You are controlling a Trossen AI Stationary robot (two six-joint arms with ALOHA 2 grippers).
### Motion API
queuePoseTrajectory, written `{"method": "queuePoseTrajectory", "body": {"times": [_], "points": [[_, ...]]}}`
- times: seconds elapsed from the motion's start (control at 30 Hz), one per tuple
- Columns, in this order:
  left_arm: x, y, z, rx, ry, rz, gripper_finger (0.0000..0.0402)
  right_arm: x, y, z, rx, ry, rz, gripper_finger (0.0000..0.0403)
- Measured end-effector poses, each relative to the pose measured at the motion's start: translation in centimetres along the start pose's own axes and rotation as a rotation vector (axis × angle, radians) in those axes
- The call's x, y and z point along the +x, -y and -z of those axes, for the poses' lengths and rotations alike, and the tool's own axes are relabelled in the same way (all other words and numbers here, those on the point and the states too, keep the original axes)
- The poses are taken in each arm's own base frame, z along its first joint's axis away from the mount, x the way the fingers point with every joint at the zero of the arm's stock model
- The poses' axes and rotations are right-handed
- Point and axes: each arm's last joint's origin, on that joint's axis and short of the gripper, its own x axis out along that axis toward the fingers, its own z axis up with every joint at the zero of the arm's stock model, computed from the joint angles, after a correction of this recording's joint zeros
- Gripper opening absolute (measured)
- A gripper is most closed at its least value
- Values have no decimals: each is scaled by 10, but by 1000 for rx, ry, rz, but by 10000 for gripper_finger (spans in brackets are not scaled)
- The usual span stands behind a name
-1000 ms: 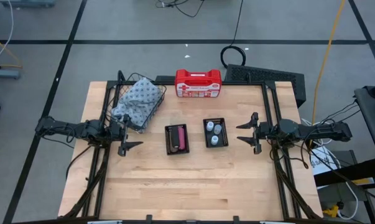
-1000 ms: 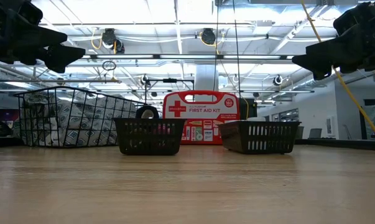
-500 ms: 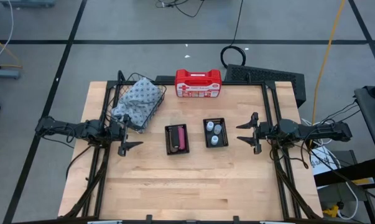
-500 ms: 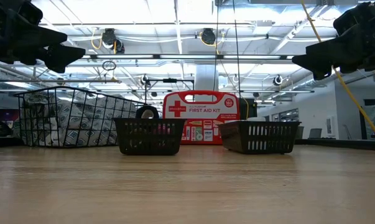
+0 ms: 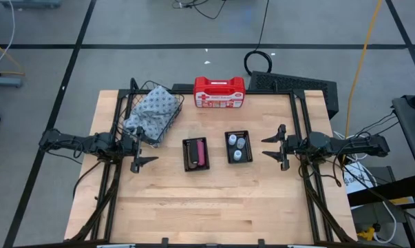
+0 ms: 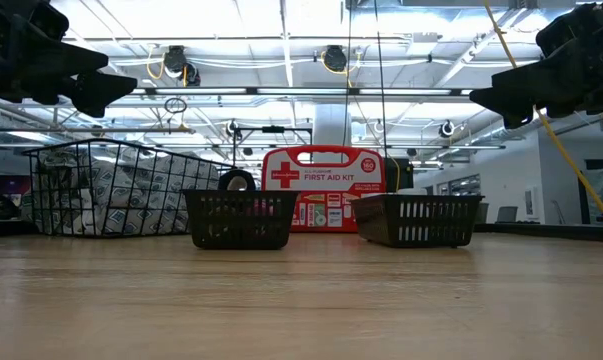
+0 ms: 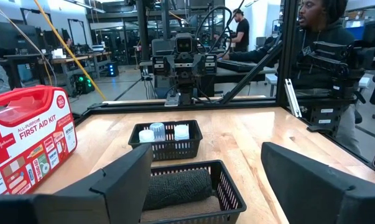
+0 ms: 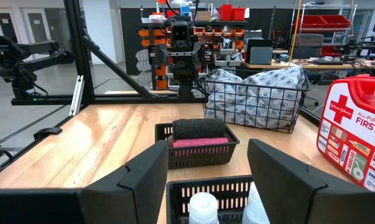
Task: Pick & Place Medicine items
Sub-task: Return to Home Position
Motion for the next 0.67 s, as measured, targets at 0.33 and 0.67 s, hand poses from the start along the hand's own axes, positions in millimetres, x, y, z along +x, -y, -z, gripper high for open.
{"method": "queuePoseTrajectory", "body": {"times": [0.33,0.67], "points": [[0,0,0,0,0,0,302,0,0,0,0,0,0,210],[0,0,0,0,0,0,303,0,0,0,0,-1,0,210]]}}
